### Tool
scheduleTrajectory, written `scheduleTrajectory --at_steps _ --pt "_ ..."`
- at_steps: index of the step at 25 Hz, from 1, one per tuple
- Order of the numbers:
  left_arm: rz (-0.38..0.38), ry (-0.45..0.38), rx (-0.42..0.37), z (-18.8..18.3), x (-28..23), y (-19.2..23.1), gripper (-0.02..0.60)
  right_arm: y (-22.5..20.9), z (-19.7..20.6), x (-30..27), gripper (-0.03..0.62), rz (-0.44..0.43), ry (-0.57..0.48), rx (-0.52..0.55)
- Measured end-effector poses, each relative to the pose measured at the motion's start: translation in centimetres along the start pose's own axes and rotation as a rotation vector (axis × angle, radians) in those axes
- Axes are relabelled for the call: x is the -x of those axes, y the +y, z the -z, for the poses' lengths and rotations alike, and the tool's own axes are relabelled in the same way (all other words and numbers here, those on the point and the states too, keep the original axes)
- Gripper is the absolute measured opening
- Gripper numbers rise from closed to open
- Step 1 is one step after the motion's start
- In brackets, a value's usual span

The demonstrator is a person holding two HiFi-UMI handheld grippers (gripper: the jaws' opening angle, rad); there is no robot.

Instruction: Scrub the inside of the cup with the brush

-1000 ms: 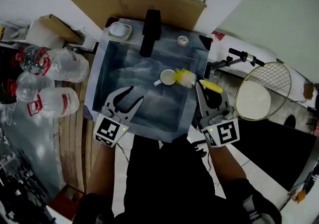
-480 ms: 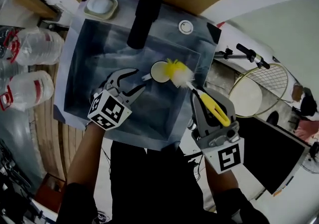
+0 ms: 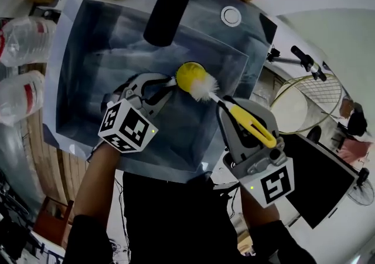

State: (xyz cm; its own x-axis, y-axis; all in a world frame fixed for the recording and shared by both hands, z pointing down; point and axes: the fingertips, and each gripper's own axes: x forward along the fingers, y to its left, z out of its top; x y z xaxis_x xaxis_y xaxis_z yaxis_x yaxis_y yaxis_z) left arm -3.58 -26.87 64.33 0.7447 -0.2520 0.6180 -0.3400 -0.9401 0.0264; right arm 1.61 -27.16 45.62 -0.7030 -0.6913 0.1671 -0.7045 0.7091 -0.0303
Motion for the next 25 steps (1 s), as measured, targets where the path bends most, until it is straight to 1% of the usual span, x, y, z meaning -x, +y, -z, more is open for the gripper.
scheduleTrajectory --at_steps 2,3,5,6,8,10,11,13,17,19,20,21,25 --pt "-0.002 0.006 -0.015 0.0 -0.1 -0.1 0.077 0.2 1.3 -0.7 0.043 -0.031 0.029 -0.050" --pt "-0.004 0.008 -0.015 0.1 -0.1 0.0 0.075 0.3 2.3 -1.2 0.044 -0.055 0.062 -0.084" --pt "-0.012 0.012 -0.014 0.1 -0.2 0.1 0.072 0.7 4.5 -2.8 0.053 -0.097 0.154 -0.142" --pt "-0.017 0.015 -0.016 0.0 -0.2 0.2 0.071 1.0 5.4 -3.6 0.057 -0.109 0.197 -0.153" --pt "-0.023 0.016 -0.021 0.0 -0.2 0.2 0.071 1.5 6.4 -4.6 0.056 -0.126 0.277 -0.123" --pt "-0.025 0.011 -0.022 0.1 -0.2 0.2 0.071 1.6 6.9 -4.9 0.057 -0.135 0.320 -0.107" --pt "-0.026 0.009 -0.020 0.1 -0.1 0.2 0.071 1.5 6.8 -4.9 0.056 -0.132 0.315 -0.107" --pt "-0.027 0.011 -0.018 0.1 0.0 0.1 0.071 0.8 5.3 -4.5 0.051 -0.110 0.262 -0.093" --pt "-0.024 0.014 -0.017 0.1 -0.1 -0.1 0.071 -0.2 -0.6 -2.9 0.044 -0.068 0.057 -0.019" --pt "-0.022 0.015 -0.014 0.1 -0.1 -0.1 0.071 -0.4 -1.9 -2.7 0.043 -0.062 -0.020 -0.035" --pt "-0.020 0.014 -0.014 0.2 -0.1 -0.1 0.071 -0.5 -1.6 -2.9 0.044 -0.060 -0.032 -0.059" --pt "-0.020 0.014 -0.015 0.3 0.0 0.0 0.071 -0.6 -0.7 -3.4 0.044 -0.057 -0.022 -0.078" --pt "-0.025 0.012 -0.019 0.3 0.1 0.2 0.071 -0.4 4.9 -5.5 0.044 -0.045 0.120 -0.108"
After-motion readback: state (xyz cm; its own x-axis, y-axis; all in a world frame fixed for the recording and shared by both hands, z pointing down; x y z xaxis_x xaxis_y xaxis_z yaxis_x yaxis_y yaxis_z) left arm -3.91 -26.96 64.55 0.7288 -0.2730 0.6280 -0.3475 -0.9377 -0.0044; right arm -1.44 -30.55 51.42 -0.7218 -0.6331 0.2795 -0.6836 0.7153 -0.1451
